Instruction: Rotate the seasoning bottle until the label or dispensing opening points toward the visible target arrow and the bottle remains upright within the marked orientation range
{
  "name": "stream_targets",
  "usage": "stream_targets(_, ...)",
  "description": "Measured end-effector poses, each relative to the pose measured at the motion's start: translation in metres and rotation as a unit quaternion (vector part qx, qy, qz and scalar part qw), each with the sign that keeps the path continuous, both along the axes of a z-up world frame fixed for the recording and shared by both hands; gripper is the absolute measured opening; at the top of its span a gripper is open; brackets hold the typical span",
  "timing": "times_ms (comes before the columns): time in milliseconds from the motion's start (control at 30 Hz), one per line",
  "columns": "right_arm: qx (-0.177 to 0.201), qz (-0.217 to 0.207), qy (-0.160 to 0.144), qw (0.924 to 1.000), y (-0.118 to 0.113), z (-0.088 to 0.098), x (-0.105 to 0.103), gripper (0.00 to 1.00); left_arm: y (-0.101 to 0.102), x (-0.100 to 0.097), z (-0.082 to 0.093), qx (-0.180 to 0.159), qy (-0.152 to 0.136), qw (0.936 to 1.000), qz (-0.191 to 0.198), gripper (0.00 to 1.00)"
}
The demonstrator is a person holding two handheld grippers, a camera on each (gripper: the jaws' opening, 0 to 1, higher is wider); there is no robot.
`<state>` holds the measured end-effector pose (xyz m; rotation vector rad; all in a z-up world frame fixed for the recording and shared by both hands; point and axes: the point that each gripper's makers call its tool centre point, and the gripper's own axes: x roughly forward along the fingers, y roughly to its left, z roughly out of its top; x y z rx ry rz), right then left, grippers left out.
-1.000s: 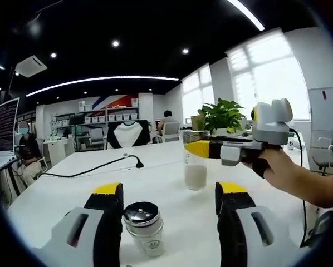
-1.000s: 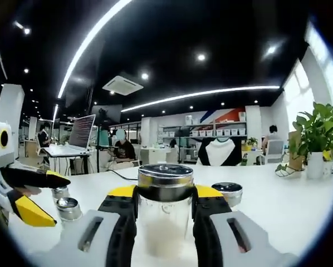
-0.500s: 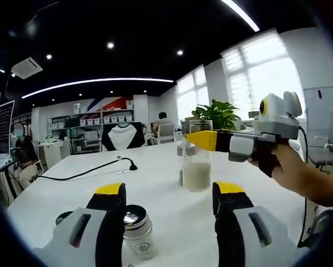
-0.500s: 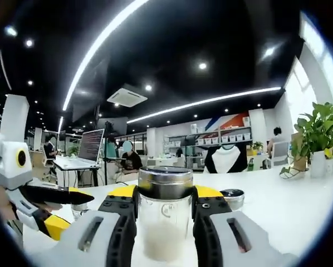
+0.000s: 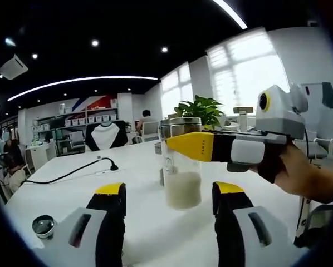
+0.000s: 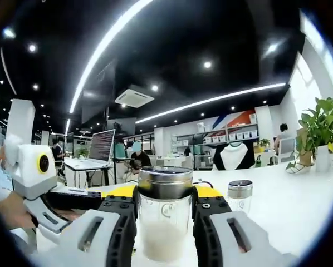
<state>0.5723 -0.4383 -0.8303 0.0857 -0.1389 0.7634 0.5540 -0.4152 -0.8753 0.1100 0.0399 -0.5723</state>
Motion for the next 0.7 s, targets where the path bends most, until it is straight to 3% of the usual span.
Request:
stream_targets(300, -0.008, 0.033, 0.008, 0.9994, 0.009, 0.001, -0.019, 0.35, -0.010, -0.005, -0.001, 0.007, 0.000, 0.9995, -0.030, 0.66)
stream_targets(467, -0.011, 0.052, 0.006, 0.9986, 0.018, 0.004, -0.029, 0.35, -0.011, -0.007, -0.002, 0.007, 0.002, 0.9993, -0.035, 0.60)
stream_targets(700, -0.015, 0.080, 0.008, 0.9967, 0.026, 0.008, -0.039, 0.35, -0.016, -0.014, 0.005, -0.003, -0.006, 0.9982, -0.060, 0.59)
